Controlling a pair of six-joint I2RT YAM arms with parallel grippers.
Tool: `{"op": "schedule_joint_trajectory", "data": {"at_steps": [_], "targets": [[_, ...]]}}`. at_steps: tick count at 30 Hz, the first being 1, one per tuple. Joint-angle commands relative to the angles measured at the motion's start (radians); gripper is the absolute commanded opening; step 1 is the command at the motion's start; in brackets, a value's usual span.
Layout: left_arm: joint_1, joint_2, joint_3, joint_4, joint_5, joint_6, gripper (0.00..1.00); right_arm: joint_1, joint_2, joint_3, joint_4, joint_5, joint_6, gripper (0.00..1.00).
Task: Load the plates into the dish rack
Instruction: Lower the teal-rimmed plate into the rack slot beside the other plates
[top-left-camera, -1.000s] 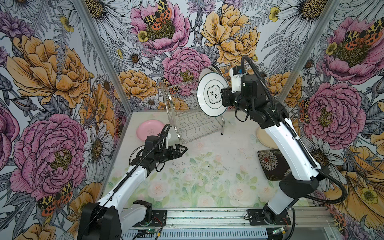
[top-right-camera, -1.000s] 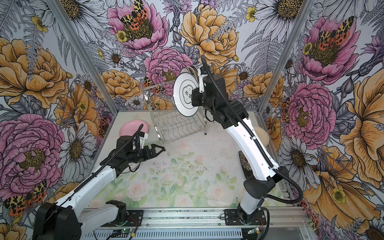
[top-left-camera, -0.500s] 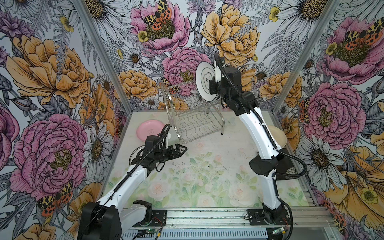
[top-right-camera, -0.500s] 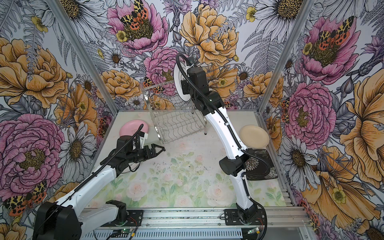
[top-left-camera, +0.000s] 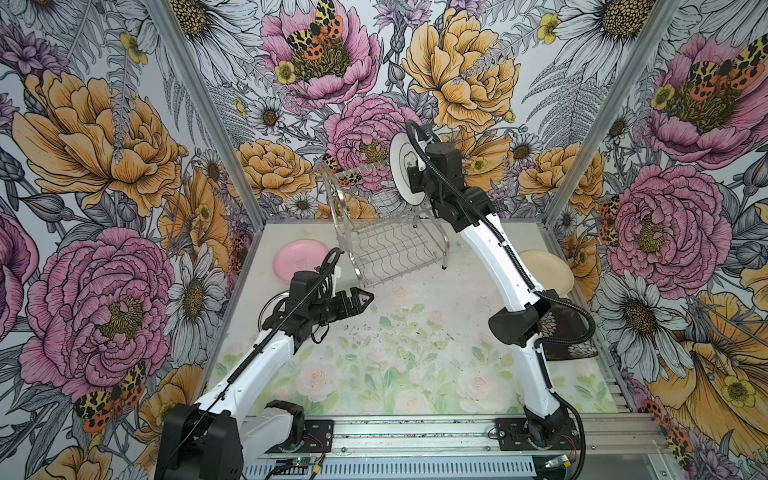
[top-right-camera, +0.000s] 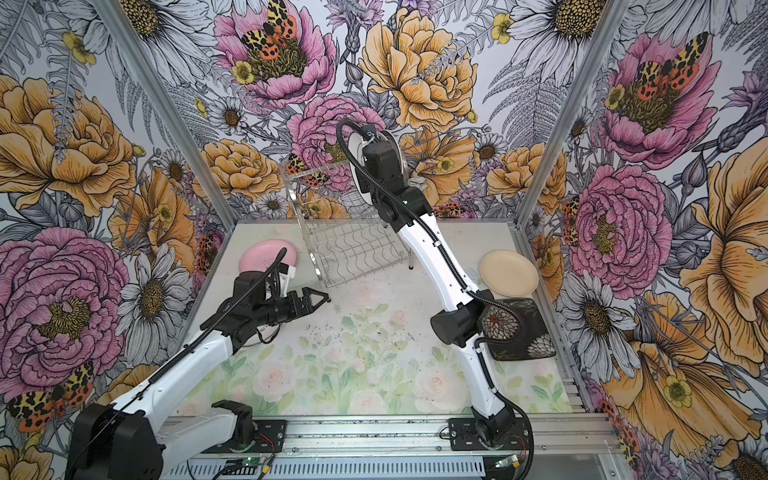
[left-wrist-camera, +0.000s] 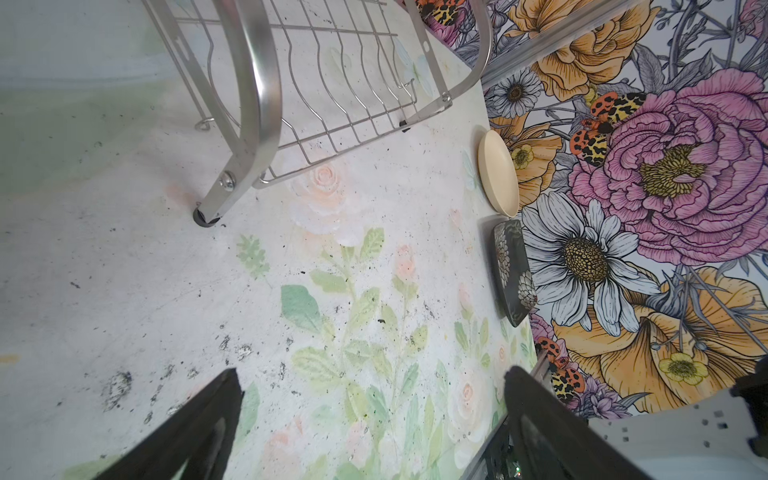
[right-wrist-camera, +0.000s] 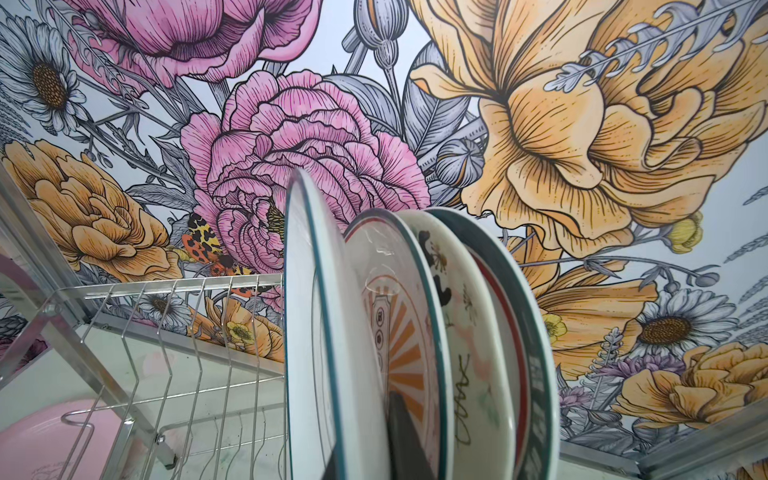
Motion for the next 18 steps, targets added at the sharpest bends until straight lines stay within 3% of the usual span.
{"op": "schedule_joint_trajectory", "data": {"at_steps": [1, 18], "targets": [[-0.004, -0.005, 0.018, 0.0, -0.027, 0.006, 0.99, 0.0, 0.018, 0.039, 0.086, 0.029, -0.021, 0.0], [-0.013, -0.043, -0.008, 0.0, -0.045, -0.012, 0.99, 0.0, 0.071, 0.038, 0.101, 0.09, -0.025, 0.0]]}}
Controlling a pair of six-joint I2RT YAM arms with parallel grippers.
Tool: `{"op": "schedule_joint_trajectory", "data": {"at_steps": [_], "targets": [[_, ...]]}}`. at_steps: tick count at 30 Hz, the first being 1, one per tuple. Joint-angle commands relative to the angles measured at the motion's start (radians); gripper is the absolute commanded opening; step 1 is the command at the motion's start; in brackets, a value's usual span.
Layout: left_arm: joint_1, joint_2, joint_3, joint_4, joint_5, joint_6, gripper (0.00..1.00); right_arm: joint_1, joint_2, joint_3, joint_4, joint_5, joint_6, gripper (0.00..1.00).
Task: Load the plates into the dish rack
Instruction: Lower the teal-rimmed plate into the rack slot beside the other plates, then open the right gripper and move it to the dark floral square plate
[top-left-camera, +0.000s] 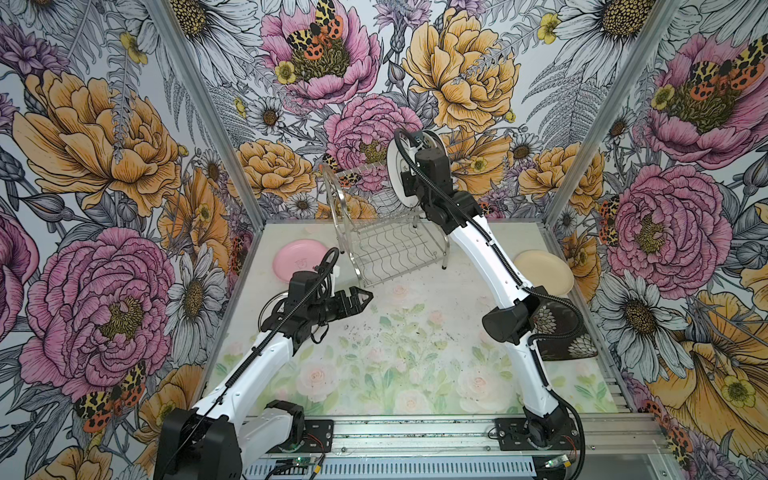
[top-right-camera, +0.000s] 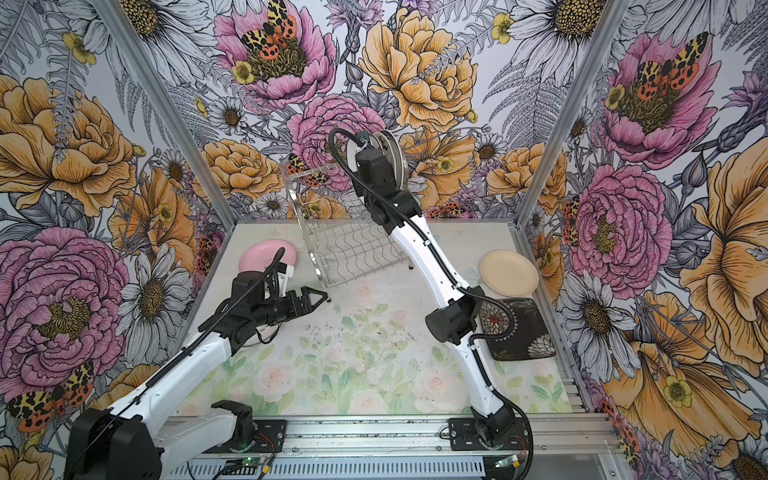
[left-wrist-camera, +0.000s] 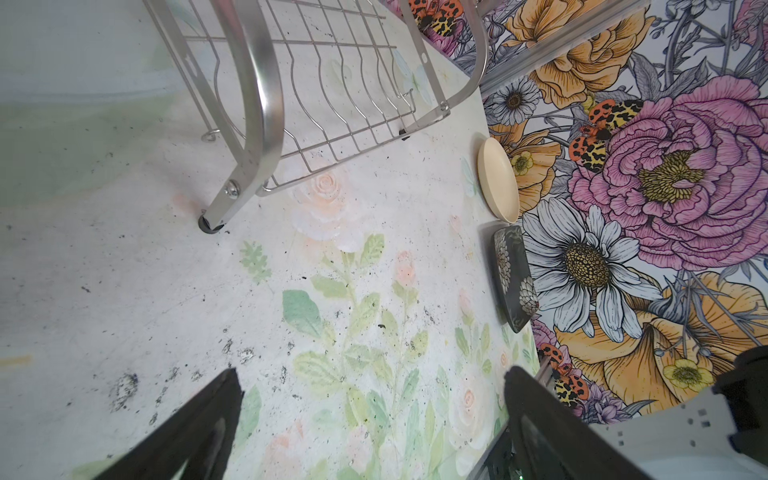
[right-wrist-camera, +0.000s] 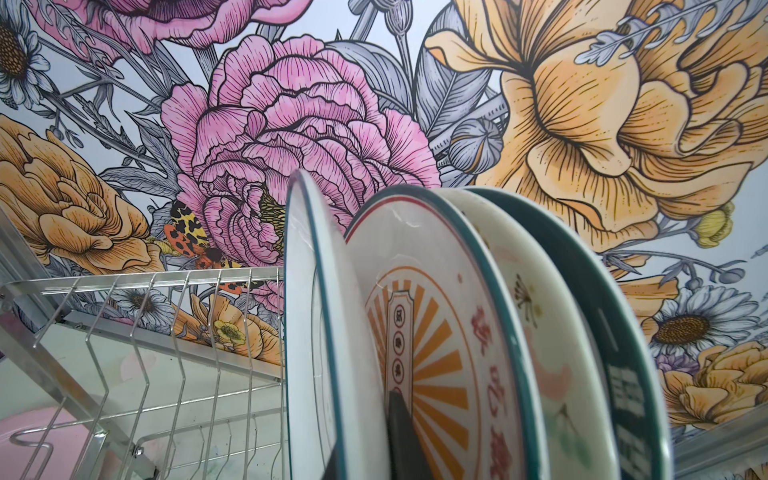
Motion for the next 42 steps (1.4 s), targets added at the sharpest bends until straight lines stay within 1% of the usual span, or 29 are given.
{"op": "schedule_joint_trajectory", "data": {"at_steps": [1, 2, 5, 7, 9, 10, 12, 14, 17, 21, 24, 29, 31, 36, 42], "targets": [[-0.01, -0.023, -0.007, 0.0, -0.027, -0.009, 0.99, 0.0, 0.011, 0.038, 0.048, 0.054, -0.015, 0.0], [-0.012, -0.027, -0.009, 0.0, -0.028, -0.01, 0.99, 0.001, 0.012, 0.036, 0.047, 0.06, -0.015, 0.0], [-0.017, -0.041, -0.014, -0.002, -0.034, -0.016, 0.99, 0.004, 0.008, 0.03, 0.046, 0.067, -0.017, 0.09], [-0.021, -0.051, -0.02, -0.004, -0.038, -0.019, 0.99, 0.004, 0.001, 0.024, 0.046, 0.066, -0.022, 0.16], [-0.024, -0.06, -0.023, -0.009, -0.04, -0.022, 0.99, 0.007, -0.01, 0.018, 0.046, 0.065, -0.023, 0.2], [-0.026, -0.066, -0.026, -0.011, -0.043, -0.023, 0.99, 0.007, -0.016, 0.016, 0.046, 0.065, -0.023, 0.24], [-0.028, -0.077, -0.032, -0.015, -0.047, -0.026, 0.99, 0.012, -0.028, 0.013, 0.046, 0.064, -0.029, 0.28], [-0.031, -0.087, -0.035, -0.017, -0.051, -0.027, 0.99, 0.018, -0.043, 0.007, 0.046, 0.064, -0.035, 0.3], [-0.035, -0.102, -0.042, -0.022, -0.057, -0.031, 0.99, 0.029, -0.069, -0.003, 0.045, 0.064, -0.043, 0.38], [-0.043, -0.119, -0.048, -0.026, -0.066, -0.037, 0.99, 0.049, -0.127, -0.053, 0.046, 0.066, -0.042, 0.47], [-0.05, -0.131, -0.055, -0.026, -0.076, -0.042, 0.99, 0.064, -0.184, -0.122, 0.045, 0.07, -0.034, 0.55], [-0.063, -0.142, -0.064, -0.025, -0.088, -0.047, 0.99, 0.083, -0.33, -0.315, 0.045, 0.076, 0.027, 0.61], [-0.067, -0.144, -0.065, -0.025, -0.092, -0.048, 0.99, 0.084, -0.403, -0.427, 0.045, 0.076, 0.07, 0.62], [-0.08, -0.145, -0.072, -0.025, -0.098, -0.047, 0.99, 0.078, -0.607, -0.743, 0.045, 0.08, 0.2, 0.67], [-0.088, -0.139, -0.075, -0.023, -0.092, -0.043, 0.99, 0.016, -0.839, -1.113, 0.042, 0.063, 0.374, 0.71]]}}
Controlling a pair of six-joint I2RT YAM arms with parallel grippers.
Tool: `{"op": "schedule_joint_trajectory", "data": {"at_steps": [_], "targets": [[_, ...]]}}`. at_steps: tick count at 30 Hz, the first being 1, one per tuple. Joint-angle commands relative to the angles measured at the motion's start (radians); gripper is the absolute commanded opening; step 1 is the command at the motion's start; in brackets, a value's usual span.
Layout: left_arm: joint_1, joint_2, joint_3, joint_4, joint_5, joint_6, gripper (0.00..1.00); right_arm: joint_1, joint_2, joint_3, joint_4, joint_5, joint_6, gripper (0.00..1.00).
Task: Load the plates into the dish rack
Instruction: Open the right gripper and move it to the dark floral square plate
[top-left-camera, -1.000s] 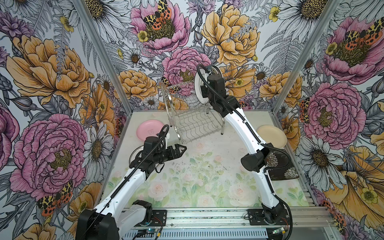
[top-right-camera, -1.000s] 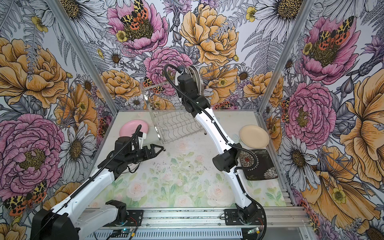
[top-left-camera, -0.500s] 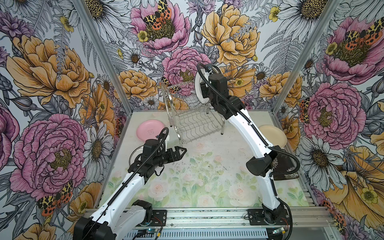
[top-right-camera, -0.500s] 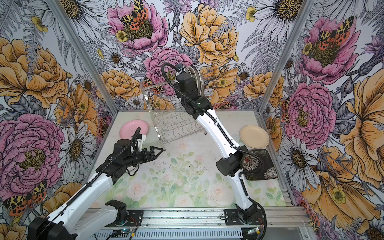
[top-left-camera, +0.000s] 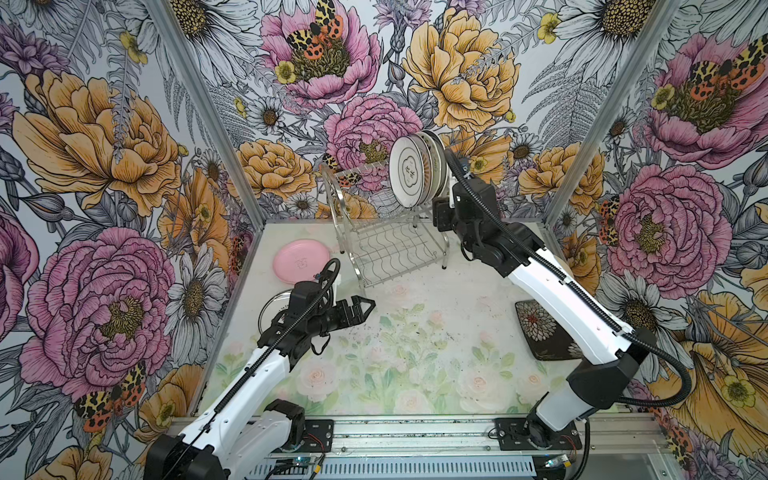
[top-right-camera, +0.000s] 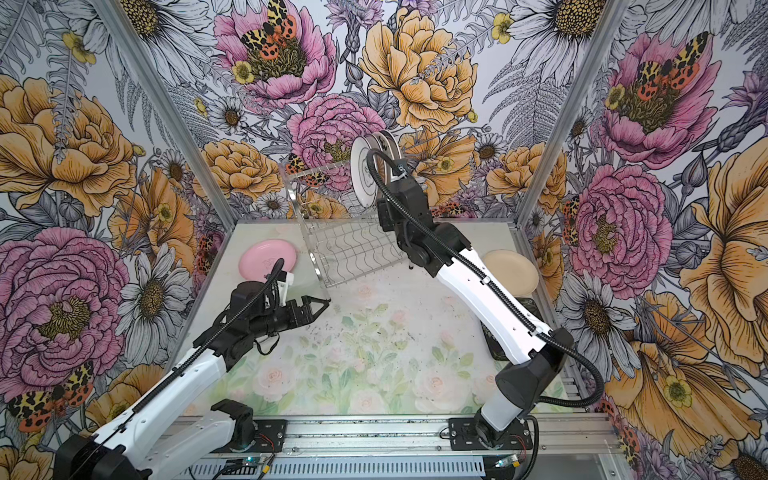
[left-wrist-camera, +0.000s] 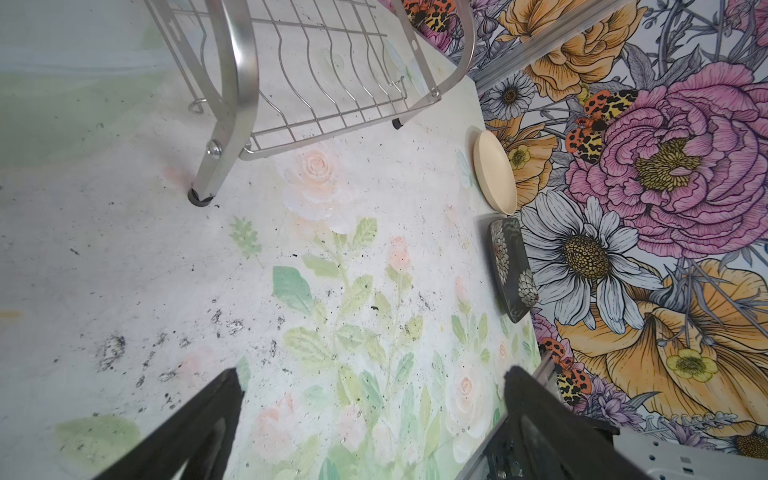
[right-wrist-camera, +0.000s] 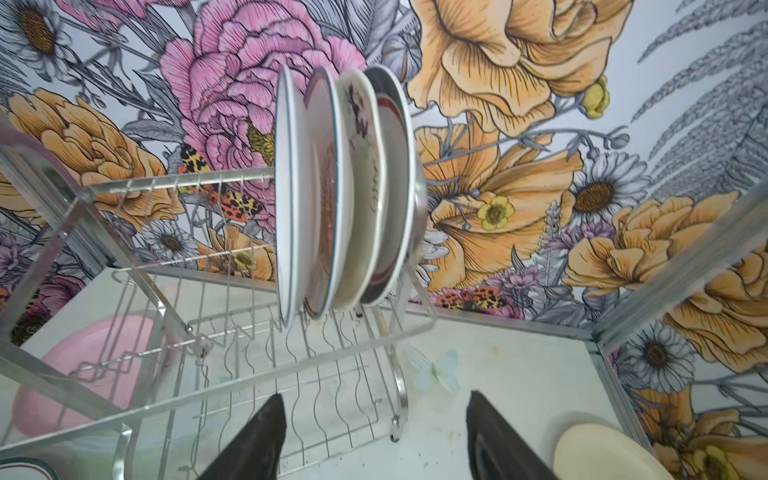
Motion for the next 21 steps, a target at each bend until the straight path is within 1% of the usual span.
{"op": "schedule_joint_trajectory", "data": {"at_steps": [1, 6, 11, 15, 18, 21], "targets": [[-0.007, -0.006, -0.012, 0.005, -0.012, 0.004, 0.99, -0.052, -0.117, -0.167, -0.004, -0.009, 0.156, 0.72], [-0.009, 0.011, -0.009, 0.006, 0.004, 0.013, 0.99, -0.198, -0.274, -0.415, -0.023, -0.114, 0.276, 0.77], [-0.009, 0.03, -0.004, 0.011, 0.016, 0.022, 0.99, -0.394, -0.356, -0.584, -0.043, -0.261, 0.32, 0.83], [-0.011, 0.039, -0.003, 0.014, 0.022, 0.023, 0.99, -0.54, -0.372, -0.65, -0.065, -0.355, 0.322, 0.88], [-0.011, 0.047, 0.0, 0.018, 0.026, 0.024, 0.99, -0.641, -0.36, -0.678, -0.085, -0.395, 0.318, 0.91], [-0.011, 0.054, 0.005, 0.018, 0.027, 0.025, 0.99, -0.732, -0.337, -0.694, -0.099, -0.408, 0.302, 0.95]]}}
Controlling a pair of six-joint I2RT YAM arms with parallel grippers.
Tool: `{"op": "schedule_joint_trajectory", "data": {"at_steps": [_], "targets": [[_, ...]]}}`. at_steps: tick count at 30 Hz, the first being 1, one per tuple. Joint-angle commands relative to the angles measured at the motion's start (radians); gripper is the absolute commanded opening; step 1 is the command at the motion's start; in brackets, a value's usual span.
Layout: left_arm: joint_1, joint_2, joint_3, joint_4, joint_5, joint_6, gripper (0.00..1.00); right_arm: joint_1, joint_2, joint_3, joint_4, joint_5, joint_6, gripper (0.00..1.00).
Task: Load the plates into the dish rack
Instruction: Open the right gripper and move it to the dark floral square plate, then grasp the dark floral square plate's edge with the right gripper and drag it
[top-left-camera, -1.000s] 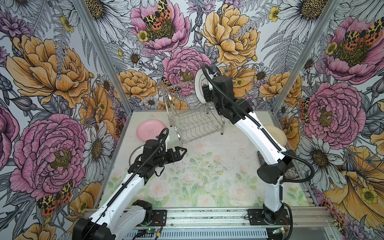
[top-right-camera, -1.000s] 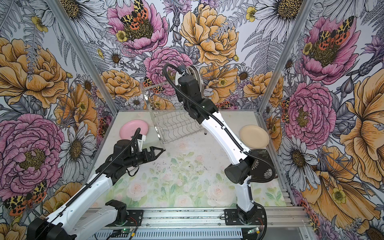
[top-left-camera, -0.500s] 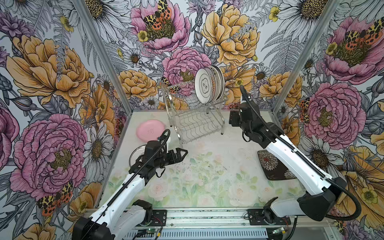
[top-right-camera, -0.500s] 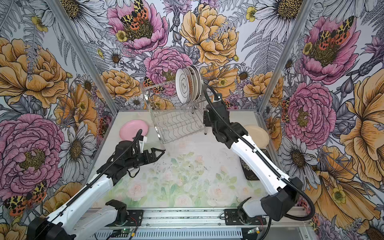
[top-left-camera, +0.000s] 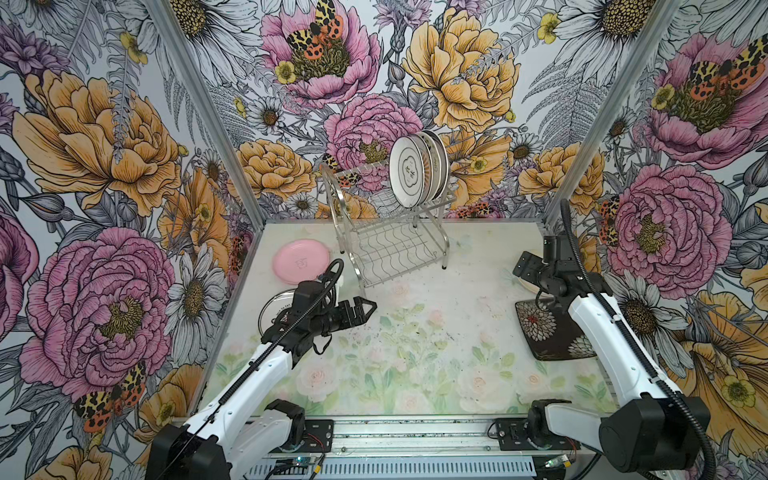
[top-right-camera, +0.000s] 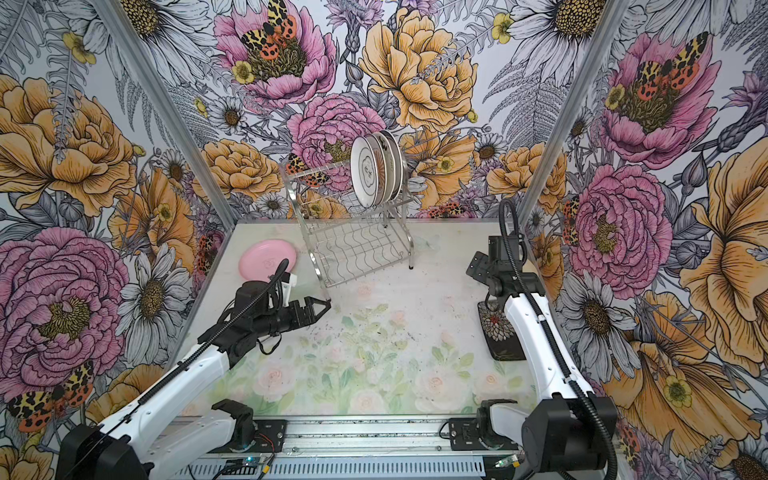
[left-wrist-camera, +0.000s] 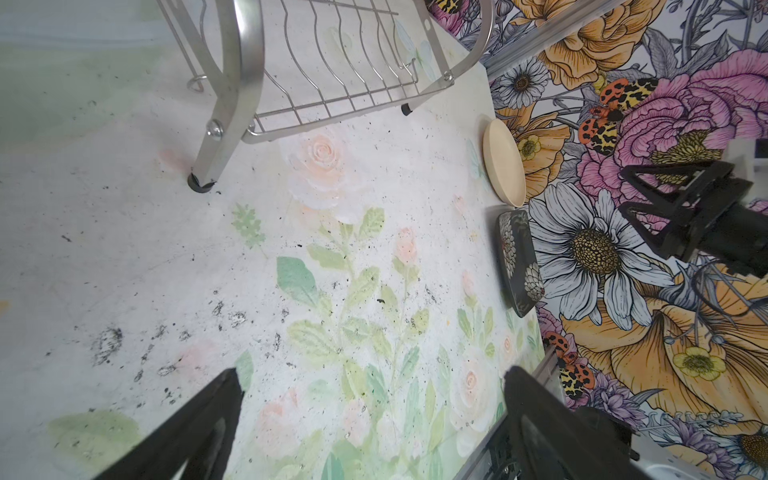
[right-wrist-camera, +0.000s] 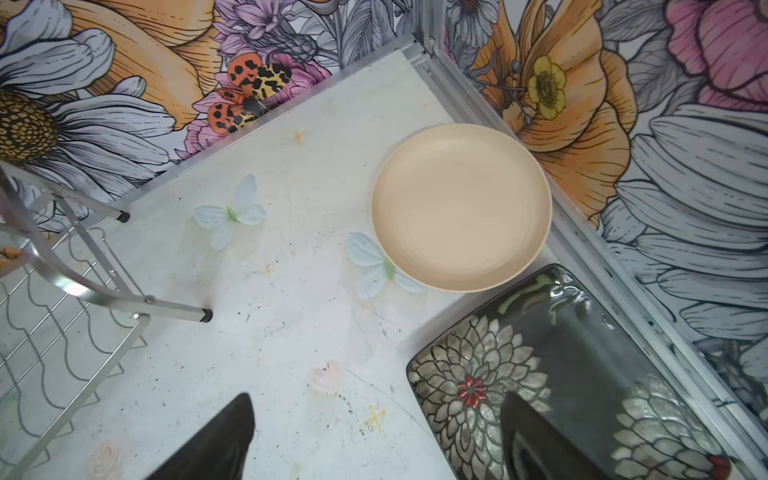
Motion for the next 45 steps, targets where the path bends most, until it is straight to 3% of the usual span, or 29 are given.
{"op": "schedule_joint_trajectory", "data": {"at_steps": [1, 8, 18, 35, 45], "targets": [[-0.006, 0.009, 0.006, 0.017, 0.019, 0.023, 0.99, -0.084, 0.02, -0.017, -0.021, -0.056, -0.008, 0.96], [-0.007, 0.02, 0.016, 0.02, 0.018, 0.021, 0.99, -0.3, 0.13, -0.033, -0.014, -0.077, -0.052, 0.99], [-0.013, 0.071, 0.044, 0.04, 0.018, 0.021, 0.99, -0.495, 0.289, -0.023, 0.056, -0.142, -0.109, 0.99], [-0.037, 0.136, 0.078, 0.06, -0.006, 0.008, 0.99, -0.562, 0.49, 0.005, 0.135, -0.234, -0.151, 0.99], [-0.036, 0.157, 0.084, 0.073, -0.008, 0.008, 0.99, -0.562, 0.512, 0.0, 0.134, -0.31, -0.181, 0.99]]}}
